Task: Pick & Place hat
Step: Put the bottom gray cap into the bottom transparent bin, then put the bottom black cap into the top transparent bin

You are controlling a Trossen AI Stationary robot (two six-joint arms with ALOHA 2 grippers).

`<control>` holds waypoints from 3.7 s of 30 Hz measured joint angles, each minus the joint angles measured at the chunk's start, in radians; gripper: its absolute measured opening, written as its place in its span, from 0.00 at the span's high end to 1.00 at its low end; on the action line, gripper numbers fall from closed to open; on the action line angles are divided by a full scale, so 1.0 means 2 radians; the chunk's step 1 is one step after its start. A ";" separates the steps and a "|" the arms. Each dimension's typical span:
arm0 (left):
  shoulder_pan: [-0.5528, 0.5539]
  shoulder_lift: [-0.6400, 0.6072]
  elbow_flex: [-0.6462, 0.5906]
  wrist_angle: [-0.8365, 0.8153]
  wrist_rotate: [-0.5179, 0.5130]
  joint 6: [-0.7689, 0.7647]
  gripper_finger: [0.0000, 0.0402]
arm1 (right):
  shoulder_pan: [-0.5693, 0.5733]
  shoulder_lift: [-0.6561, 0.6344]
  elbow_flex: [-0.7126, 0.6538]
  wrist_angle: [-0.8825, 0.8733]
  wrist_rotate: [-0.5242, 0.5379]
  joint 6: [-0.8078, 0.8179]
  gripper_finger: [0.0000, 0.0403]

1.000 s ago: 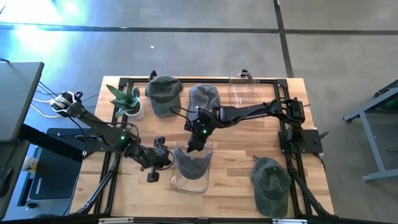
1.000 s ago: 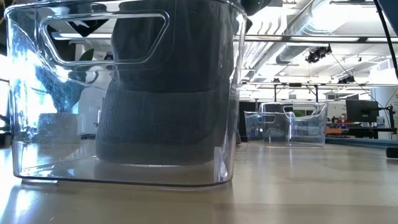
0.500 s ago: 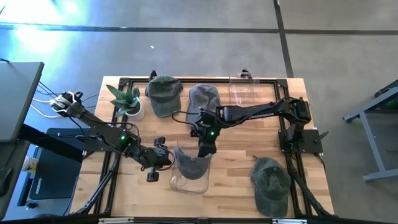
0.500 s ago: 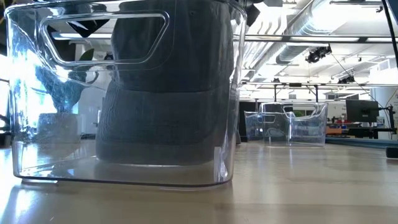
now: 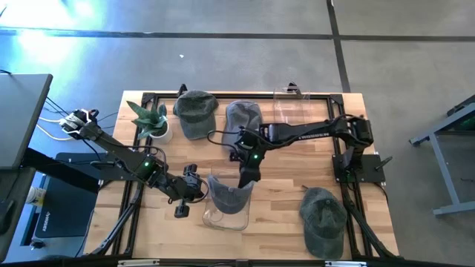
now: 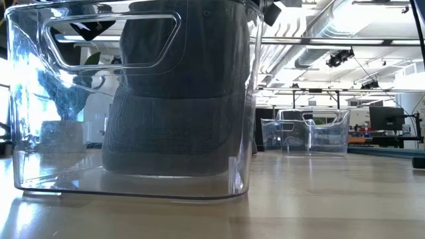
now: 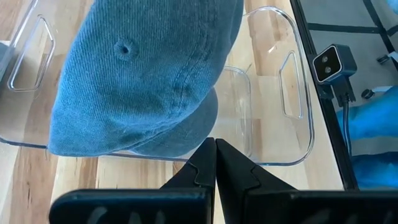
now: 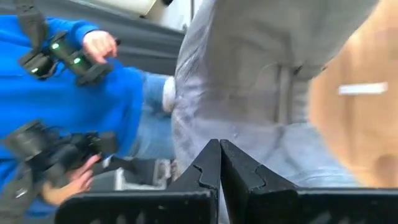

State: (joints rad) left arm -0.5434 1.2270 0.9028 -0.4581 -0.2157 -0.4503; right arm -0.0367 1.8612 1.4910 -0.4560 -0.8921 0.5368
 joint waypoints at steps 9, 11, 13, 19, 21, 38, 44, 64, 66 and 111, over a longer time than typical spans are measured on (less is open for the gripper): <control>0.000 0.000 0.000 -0.003 0.002 0.002 0.99 | 0.009 -0.002 0.000 -0.051 0.008 -0.066 1.00; 0.000 0.000 0.000 -0.004 0.003 0.003 0.99 | 0.016 -0.002 0.000 -0.053 -0.018 -0.069 1.00; 0.000 0.000 0.000 -0.004 0.002 0.004 0.99 | 0.021 -0.002 0.000 -0.054 -0.028 -0.080 1.00; 0.000 -0.001 0.000 -0.004 0.003 0.004 0.99 | 0.018 -0.009 0.000 -0.073 0.006 -0.090 1.00; 0.000 -0.001 0.000 -0.006 0.003 0.004 0.99 | 0.012 -0.017 0.000 -0.081 0.033 -0.093 1.00; 0.000 -0.062 -0.001 -0.008 -0.007 -0.051 0.99 | 0.074 -0.159 0.000 -0.240 0.386 -0.040 0.99; 0.000 -0.093 -0.001 -0.008 -0.047 -0.037 0.99 | 0.154 -0.173 0.000 -0.380 0.377 0.030 0.96; 0.000 -0.099 0.000 -0.007 -0.054 -0.026 0.99 | 0.274 -0.307 -0.234 -0.454 0.210 0.104 0.35; 0.000 -0.099 0.000 -0.006 -0.054 -0.026 0.99 | 0.291 -0.332 -0.258 -0.438 0.210 0.121 0.33; 0.202 0.163 0.271 0.210 -0.011 0.151 0.99 | 0.235 -0.655 -0.458 -0.024 0.360 0.290 0.99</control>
State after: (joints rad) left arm -0.1401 1.5528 1.4457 -0.0384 -0.2376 -0.1492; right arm 0.4339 0.5504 0.5751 -0.5037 -0.1720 1.1173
